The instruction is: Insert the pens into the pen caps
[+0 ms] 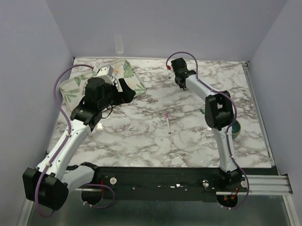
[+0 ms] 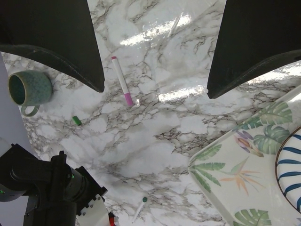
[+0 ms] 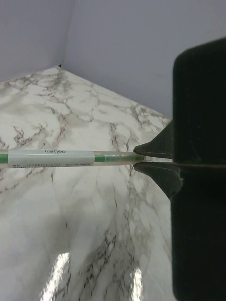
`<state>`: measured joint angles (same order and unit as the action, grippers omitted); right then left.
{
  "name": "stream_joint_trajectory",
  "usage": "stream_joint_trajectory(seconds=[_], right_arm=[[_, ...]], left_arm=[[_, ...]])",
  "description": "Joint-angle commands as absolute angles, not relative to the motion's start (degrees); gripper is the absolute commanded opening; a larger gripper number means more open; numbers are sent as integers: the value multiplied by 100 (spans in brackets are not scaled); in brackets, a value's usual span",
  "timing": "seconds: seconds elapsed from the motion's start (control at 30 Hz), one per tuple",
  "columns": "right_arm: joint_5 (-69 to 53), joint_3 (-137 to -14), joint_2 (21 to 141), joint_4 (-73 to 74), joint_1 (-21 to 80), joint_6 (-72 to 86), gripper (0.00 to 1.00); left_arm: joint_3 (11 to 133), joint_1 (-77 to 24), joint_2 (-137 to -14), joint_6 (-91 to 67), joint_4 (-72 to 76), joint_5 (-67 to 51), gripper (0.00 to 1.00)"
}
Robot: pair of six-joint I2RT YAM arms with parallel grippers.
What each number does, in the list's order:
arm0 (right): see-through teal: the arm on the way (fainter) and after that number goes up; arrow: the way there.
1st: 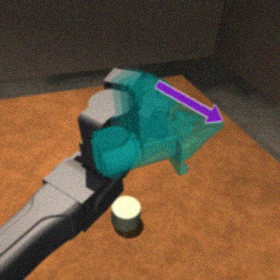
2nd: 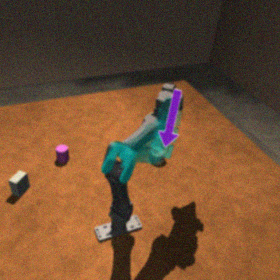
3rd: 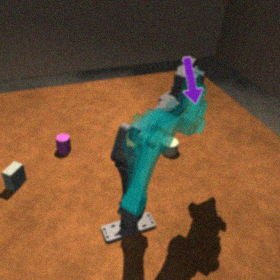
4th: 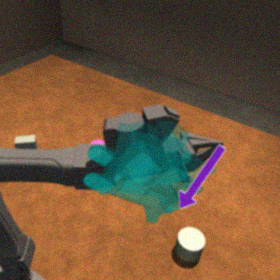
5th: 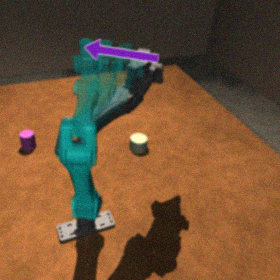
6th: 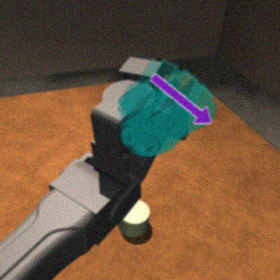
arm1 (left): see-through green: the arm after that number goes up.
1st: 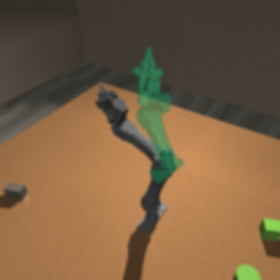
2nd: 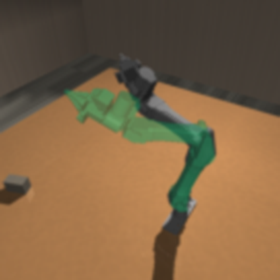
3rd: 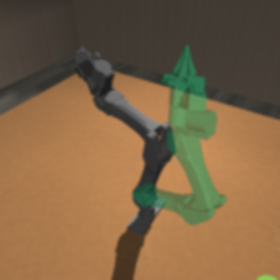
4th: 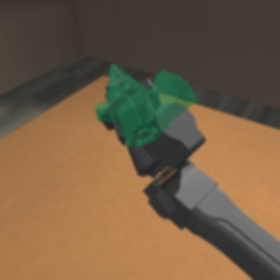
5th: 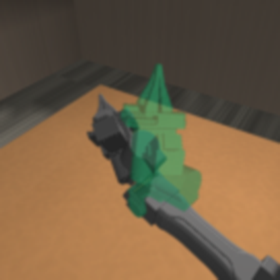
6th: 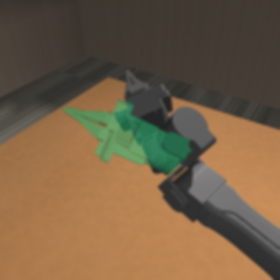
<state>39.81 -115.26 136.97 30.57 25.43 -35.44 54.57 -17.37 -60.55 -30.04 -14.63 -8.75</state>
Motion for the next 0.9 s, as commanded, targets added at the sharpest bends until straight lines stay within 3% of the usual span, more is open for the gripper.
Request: stream_joint_trajectory(seconds=[0.0, 0.2, 0.63, 0.87], right_arm=[[4306, -11707, 13834, 2251, 2514, -4780, 1], [4376, -10627, 13588, 266, 2523, -6467, 1], [4553, -10969, 14097, -139, 2531, -7426, 1], [4430, -10169, 14010, -932, 2602, -8112, 1]], left_arm=[[5423, -1758, -5959, -2927, -1432, -721, 99], [5458, -1758, -5977, -2918, -1477, -686, 99], [5467, -1767, -5977, -2935, -1494, -808, 99], [5458, -1767, -5959, -2962, -1477, -852, 99]])
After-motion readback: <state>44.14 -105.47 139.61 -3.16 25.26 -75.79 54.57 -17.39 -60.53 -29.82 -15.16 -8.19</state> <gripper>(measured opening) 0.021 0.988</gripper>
